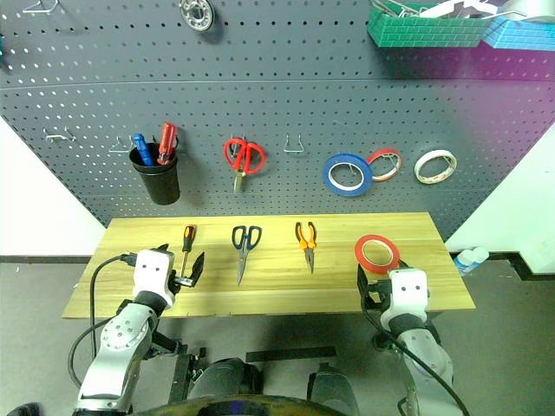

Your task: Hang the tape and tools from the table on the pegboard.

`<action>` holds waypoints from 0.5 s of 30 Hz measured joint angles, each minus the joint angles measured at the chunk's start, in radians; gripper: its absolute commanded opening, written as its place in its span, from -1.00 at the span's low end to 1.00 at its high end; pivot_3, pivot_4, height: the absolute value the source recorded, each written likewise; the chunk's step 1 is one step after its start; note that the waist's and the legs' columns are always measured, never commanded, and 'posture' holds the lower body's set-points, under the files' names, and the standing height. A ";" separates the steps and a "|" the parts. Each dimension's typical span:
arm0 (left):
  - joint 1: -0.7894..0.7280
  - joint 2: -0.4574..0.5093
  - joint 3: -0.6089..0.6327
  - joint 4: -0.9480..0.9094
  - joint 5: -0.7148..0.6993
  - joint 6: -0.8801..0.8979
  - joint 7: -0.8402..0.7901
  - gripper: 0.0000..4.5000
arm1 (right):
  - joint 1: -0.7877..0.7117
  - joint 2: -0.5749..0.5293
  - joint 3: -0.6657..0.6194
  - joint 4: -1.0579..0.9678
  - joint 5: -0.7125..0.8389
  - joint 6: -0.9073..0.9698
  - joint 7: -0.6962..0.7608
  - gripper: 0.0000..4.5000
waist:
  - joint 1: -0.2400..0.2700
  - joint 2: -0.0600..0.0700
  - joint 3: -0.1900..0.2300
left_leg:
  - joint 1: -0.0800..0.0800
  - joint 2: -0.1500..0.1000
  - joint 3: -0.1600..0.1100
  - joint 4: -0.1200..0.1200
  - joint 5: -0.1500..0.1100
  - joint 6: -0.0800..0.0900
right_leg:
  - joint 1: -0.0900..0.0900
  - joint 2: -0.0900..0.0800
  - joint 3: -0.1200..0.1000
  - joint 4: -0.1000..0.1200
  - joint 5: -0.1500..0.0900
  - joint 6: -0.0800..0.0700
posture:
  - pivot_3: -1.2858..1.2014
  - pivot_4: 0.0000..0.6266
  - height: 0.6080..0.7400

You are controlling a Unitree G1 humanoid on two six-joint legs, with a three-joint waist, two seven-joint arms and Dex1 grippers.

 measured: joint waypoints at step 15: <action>0.172 -0.061 0.045 -0.143 -0.038 0.020 0.053 0.98 | -0.031 -0.009 -0.003 0.029 -0.001 0.011 0.023 1.00 | 0.002 -0.001 -0.001 | 0.000 0.000 -0.001 0.001 0.000 0.000 | 0.001 0.000 0.000 0.000 0.000 -0.001 | 0.12 -1.00 1.00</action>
